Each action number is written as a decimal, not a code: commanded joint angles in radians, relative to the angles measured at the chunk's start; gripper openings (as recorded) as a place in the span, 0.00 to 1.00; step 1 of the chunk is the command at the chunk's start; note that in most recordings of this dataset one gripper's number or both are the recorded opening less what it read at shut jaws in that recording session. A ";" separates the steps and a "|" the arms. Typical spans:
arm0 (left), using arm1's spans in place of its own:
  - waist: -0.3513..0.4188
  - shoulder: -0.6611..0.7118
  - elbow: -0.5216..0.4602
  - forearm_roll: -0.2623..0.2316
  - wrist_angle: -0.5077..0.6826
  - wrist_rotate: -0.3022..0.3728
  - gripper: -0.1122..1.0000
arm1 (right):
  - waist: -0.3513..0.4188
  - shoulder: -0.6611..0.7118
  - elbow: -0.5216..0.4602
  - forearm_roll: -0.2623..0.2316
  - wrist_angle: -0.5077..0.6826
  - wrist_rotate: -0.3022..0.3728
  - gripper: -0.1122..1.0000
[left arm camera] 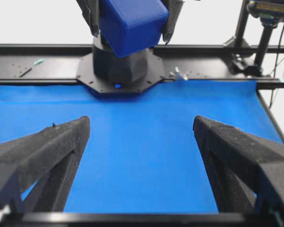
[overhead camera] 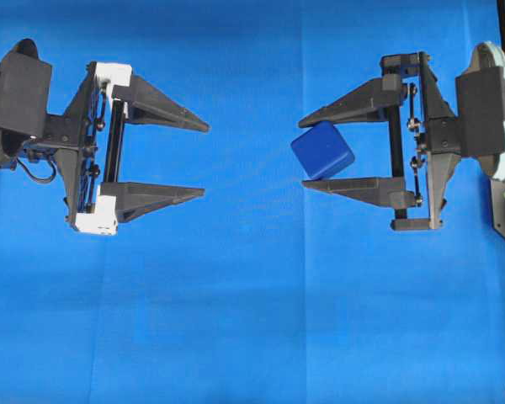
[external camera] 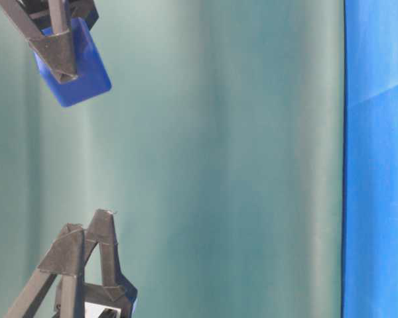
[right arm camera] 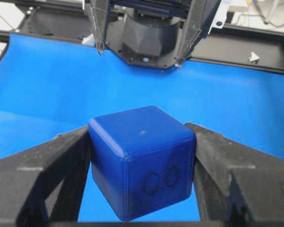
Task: Handover the blue block to the right arm after grasping it with the left arm, then place it in the designated position.
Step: 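Pull the cube back toward the right side with the right gripper, then lower the held cube toward the table with the right gripper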
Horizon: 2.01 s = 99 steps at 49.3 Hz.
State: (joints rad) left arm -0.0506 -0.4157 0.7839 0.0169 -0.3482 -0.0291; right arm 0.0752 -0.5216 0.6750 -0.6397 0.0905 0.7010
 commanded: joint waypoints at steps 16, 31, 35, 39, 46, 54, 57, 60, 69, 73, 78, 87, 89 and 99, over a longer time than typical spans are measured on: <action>-0.002 -0.015 -0.012 0.003 -0.008 0.002 0.94 | 0.029 -0.011 -0.011 0.009 0.063 0.011 0.58; 0.000 -0.015 -0.012 0.003 -0.006 0.002 0.94 | 0.083 0.002 -0.014 0.032 0.259 0.052 0.58; 0.000 -0.015 -0.012 0.003 -0.006 0.002 0.94 | 0.097 0.002 -0.014 0.049 0.304 0.052 0.58; 0.000 -0.015 -0.014 0.003 -0.006 0.002 0.94 | 0.106 0.002 -0.014 0.066 0.341 0.052 0.58; 0.000 -0.015 -0.014 0.003 -0.006 0.002 0.94 | 0.112 0.002 -0.014 0.072 0.365 0.052 0.58; 0.000 -0.015 -0.012 0.003 -0.006 0.002 0.94 | 0.112 0.002 -0.014 0.071 0.365 0.049 0.58; 0.000 -0.015 -0.012 0.003 -0.005 0.000 0.94 | 0.112 0.002 -0.014 0.071 0.367 0.049 0.58; 0.000 -0.015 -0.012 0.003 -0.005 0.000 0.94 | 0.112 0.002 -0.014 0.071 0.368 0.049 0.58; 0.000 -0.015 -0.014 0.003 -0.003 0.000 0.94 | 0.112 0.002 -0.014 0.071 0.368 0.049 0.58; 0.000 -0.015 -0.014 0.003 -0.003 0.000 0.94 | 0.112 0.002 -0.014 0.071 0.368 0.049 0.58; 0.000 -0.015 -0.014 0.003 -0.003 0.000 0.94 | 0.110 0.003 -0.014 0.071 0.368 0.049 0.58; 0.000 -0.015 -0.014 0.003 -0.003 0.000 0.94 | 0.112 0.006 -0.012 0.071 0.368 0.049 0.58; 0.000 -0.015 -0.014 0.003 -0.003 0.000 0.94 | 0.112 0.008 -0.012 0.071 0.367 0.049 0.58; 0.000 -0.015 -0.014 0.003 -0.003 0.000 0.94 | 0.109 0.052 -0.003 0.067 0.357 0.051 0.58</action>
State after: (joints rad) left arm -0.0506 -0.4157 0.7839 0.0169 -0.3467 -0.0307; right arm 0.1841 -0.4893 0.6765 -0.5691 0.4587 0.7501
